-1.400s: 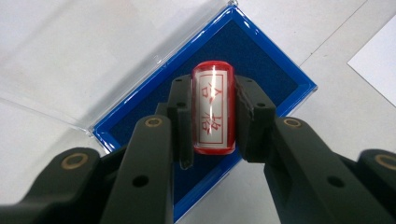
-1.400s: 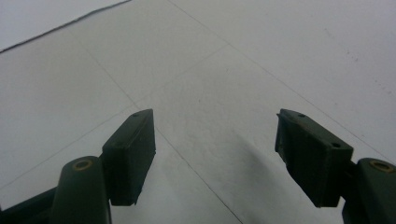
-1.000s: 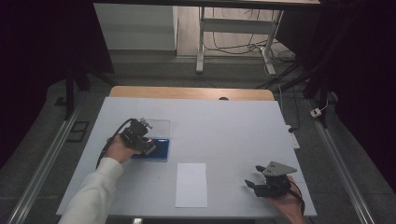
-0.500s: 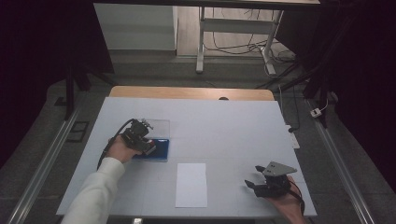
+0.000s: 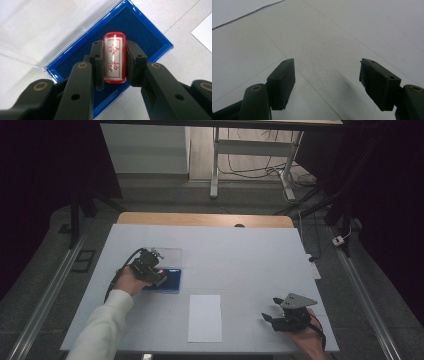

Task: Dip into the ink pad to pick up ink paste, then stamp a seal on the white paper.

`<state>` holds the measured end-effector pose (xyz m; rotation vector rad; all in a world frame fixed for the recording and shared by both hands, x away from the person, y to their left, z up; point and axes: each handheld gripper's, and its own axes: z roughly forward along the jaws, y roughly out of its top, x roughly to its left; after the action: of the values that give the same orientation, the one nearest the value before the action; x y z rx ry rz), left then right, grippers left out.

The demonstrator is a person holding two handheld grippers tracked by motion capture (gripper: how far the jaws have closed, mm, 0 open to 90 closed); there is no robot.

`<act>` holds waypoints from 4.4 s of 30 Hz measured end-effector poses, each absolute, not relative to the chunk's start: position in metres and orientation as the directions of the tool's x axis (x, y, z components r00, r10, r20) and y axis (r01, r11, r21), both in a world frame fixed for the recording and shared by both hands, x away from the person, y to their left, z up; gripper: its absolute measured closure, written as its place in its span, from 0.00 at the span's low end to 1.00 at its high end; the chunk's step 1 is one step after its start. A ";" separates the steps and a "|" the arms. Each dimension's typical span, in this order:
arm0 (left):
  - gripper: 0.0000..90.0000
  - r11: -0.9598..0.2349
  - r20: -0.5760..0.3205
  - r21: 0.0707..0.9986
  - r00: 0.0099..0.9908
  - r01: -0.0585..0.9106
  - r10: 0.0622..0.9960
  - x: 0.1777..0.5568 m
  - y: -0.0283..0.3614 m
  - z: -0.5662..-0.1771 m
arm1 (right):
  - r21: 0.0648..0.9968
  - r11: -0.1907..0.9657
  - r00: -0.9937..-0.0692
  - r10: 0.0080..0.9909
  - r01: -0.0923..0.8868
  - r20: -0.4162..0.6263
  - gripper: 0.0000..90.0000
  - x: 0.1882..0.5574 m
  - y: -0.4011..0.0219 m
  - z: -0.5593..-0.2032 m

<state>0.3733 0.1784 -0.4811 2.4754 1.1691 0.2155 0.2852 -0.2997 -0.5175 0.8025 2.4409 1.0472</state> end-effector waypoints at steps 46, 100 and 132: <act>0.78 -0.535 0.007 0.615 0.675 0.579 0.738 0.342 0.183 -0.437 | 0.758 0.550 -0.767 0.633 0.351 -0.105 0.32 0.284 -0.303 -0.516; 0.78 -0.592 -0.055 0.669 0.824 0.450 0.564 0.302 0.131 -0.420 | 0.751 0.559 -0.770 0.629 0.352 -0.108 0.32 0.284 -0.301 -0.517; 0.78 -0.631 -0.106 0.643 0.866 0.434 0.488 0.288 0.107 -0.434 | 0.752 0.555 -0.767 0.633 0.356 -0.104 0.33 0.283 -0.301 -0.517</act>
<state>0.2884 0.1065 -0.4345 2.3419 0.6636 0.1020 0.2830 -0.3010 -0.5172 0.8081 2.4295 1.0555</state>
